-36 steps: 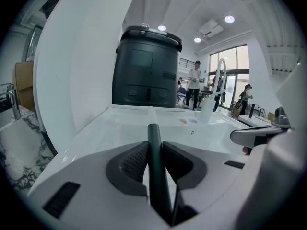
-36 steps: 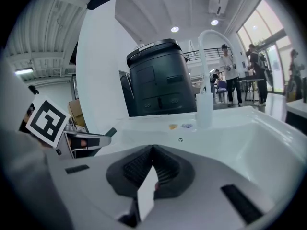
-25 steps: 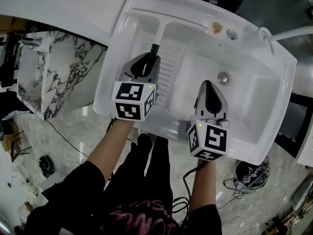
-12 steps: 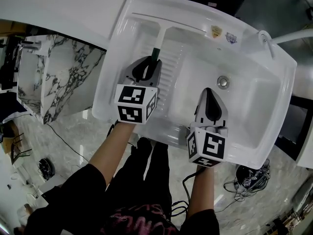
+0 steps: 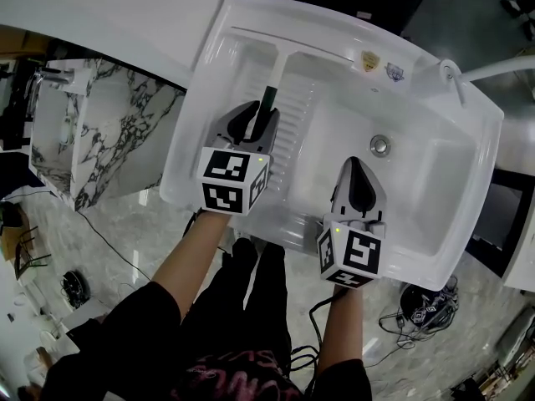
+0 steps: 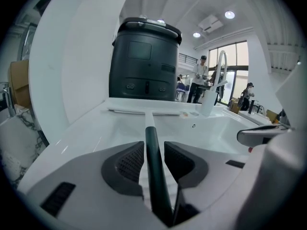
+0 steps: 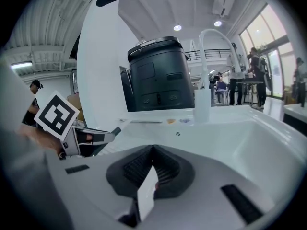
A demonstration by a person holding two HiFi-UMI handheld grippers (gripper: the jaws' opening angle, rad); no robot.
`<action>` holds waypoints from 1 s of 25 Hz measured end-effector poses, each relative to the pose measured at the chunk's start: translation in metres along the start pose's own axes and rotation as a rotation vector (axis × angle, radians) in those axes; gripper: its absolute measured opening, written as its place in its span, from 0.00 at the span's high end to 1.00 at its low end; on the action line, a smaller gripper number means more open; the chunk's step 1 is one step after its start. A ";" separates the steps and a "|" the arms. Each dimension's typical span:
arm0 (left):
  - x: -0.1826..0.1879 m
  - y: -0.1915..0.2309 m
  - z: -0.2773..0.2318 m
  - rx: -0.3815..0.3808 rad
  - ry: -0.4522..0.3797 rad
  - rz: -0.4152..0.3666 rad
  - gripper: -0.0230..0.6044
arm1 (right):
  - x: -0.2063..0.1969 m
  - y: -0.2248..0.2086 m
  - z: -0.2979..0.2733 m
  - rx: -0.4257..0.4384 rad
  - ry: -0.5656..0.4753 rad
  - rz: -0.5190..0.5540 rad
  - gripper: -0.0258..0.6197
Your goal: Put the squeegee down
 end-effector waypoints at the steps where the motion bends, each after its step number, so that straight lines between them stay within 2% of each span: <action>1: 0.002 0.000 0.001 -0.001 -0.005 0.001 0.78 | 0.000 0.000 0.001 -0.002 -0.001 0.000 0.93; 7: 0.015 0.002 0.012 0.000 -0.044 0.017 0.78 | 0.007 0.005 0.007 -0.003 -0.013 0.006 0.93; 18: 0.044 0.007 0.055 0.010 -0.116 -0.020 0.78 | 0.036 0.028 0.029 0.015 -0.070 0.025 0.93; 25: 0.064 0.011 0.102 0.019 -0.172 -0.047 0.87 | 0.057 0.051 0.058 0.022 -0.119 0.024 0.93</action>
Point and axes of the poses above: the fingertips, and each gripper's own axes: z backward along the fingers, y to its left, x out of its top, the point moved 5 cm from there along z, backward along the fingers, and after that the axes turned 5 degrees about -y, right-handed, at the moved point
